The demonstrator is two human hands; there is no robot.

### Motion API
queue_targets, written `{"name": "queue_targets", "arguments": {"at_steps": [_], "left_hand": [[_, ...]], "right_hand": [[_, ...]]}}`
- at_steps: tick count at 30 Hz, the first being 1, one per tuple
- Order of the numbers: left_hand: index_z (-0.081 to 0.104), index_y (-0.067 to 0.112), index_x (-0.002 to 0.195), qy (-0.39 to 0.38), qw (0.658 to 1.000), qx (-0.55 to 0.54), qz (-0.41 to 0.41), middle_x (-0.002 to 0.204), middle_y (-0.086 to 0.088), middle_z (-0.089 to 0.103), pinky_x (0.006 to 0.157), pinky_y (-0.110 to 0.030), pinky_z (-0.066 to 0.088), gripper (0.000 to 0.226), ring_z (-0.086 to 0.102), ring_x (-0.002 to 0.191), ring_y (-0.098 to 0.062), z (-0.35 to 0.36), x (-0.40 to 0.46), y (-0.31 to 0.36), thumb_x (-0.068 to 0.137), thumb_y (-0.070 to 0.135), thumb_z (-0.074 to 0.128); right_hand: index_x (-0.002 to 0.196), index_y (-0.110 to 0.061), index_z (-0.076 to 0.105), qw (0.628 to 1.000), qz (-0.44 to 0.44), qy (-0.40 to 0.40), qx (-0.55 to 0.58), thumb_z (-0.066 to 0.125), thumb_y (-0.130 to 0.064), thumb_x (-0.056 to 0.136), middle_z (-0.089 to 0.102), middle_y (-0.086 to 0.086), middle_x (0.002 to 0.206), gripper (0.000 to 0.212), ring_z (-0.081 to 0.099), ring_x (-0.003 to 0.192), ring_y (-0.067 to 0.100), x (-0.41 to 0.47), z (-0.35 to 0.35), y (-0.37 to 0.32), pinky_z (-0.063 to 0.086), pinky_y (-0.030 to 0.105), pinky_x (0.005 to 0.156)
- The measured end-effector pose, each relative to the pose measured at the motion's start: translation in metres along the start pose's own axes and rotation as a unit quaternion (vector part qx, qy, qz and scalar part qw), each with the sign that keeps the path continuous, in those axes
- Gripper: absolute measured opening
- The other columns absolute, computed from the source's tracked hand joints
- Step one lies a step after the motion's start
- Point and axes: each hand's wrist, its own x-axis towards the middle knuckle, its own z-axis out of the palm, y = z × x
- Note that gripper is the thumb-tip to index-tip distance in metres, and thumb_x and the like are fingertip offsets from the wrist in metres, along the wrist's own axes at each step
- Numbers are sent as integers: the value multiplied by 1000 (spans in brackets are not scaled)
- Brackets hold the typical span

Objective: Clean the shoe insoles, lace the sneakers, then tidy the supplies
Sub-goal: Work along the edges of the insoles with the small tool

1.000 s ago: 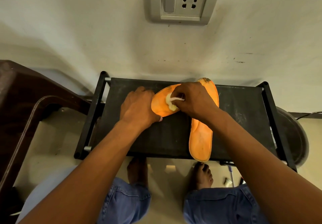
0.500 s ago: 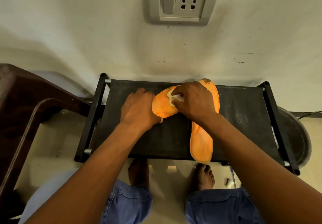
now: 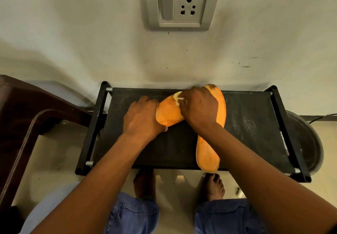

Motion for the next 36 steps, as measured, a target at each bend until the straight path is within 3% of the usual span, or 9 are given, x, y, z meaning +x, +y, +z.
{"name": "queue_targets", "arguments": {"at_steps": [4, 8, 11, 16, 19, 23, 26, 33, 36], "left_hand": [[68, 26, 112, 2, 1000, -3, -6, 114, -3, 64, 87, -42, 55, 69, 62, 103, -26, 1, -1, -1, 53, 56, 90], [69, 26, 108, 15, 1000, -13, -8, 110, -3, 62, 82, -44, 56, 65, 63, 99, -29, 2, -1, -1, 52, 54, 88], [68, 24, 103, 18, 1000, -13, -10, 108, -4, 61, 79, -44, 56, 58, 63, 97, -30, 2, -1, 0, 55, 51, 88], [68, 27, 108, 11, 1000, -5, -3, 111, -3, 63, 82, -39, 55, 64, 63, 101, -26, 2, -1, -1, 55, 56, 89], [69, 26, 111, 10, 1000, 4, 0, 113, -3, 64, 85, -38, 54, 66, 63, 102, -24, 2, 0, -2, 57, 57, 89], [70, 27, 108, 21, 1000, -15, -3, 111, -2, 63, 81, -37, 54, 62, 63, 98, -24, 2, -2, -2, 55, 54, 89], [69, 25, 111, 20, 1000, -15, -3, 111, -3, 62, 82, -36, 52, 61, 63, 98, -26, 0, -3, -1, 59, 51, 88], [70, 26, 114, -5, 1000, 21, 1, 118, -3, 64, 90, -34, 48, 60, 62, 104, -21, -7, -3, 4, 64, 54, 88], [69, 26, 118, -4, 1000, 16, -2, 121, -3, 63, 89, -34, 49, 63, 62, 105, -22, -8, -3, 5, 63, 52, 89]], "right_hand": [[107, -13, 77, 999, 25, 27, 29, 63, -21, 95, 73, 10, 105, 20, 65, 96, 27, -2, 2, -3, 51, 37, 79], [99, -15, 80, 994, -72, -30, 70, 66, -16, 89, 75, 9, 99, 17, 67, 94, 27, -11, 7, -20, 49, 33, 79], [96, -20, 81, 991, -114, -26, 61, 71, -17, 85, 75, 7, 94, 15, 68, 88, 27, -14, 9, -25, 52, 34, 75], [105, -15, 78, 999, 5, 30, 27, 62, -23, 92, 72, 9, 101, 21, 66, 92, 28, 5, 4, -9, 52, 37, 76], [104, -15, 79, 999, 22, 42, 15, 63, -25, 92, 73, 10, 100, 22, 65, 91, 29, 11, 1, -4, 53, 39, 76], [102, -15, 79, 995, -80, -50, 37, 59, -20, 95, 72, 8, 99, 22, 65, 93, 25, 0, 9, -21, 46, 33, 79], [94, -20, 80, 990, -126, -62, 21, 71, -21, 86, 73, 7, 89, 12, 67, 83, 25, -5, 14, -28, 52, 34, 70], [93, -21, 79, 999, 5, 34, -39, 65, -24, 86, 73, 4, 91, 16, 64, 85, 25, 14, -4, 1, 43, 31, 69], [101, -17, 80, 999, 17, 28, -14, 65, -23, 89, 75, 7, 98, 20, 66, 90, 27, 16, -7, 9, 47, 33, 75]]}}
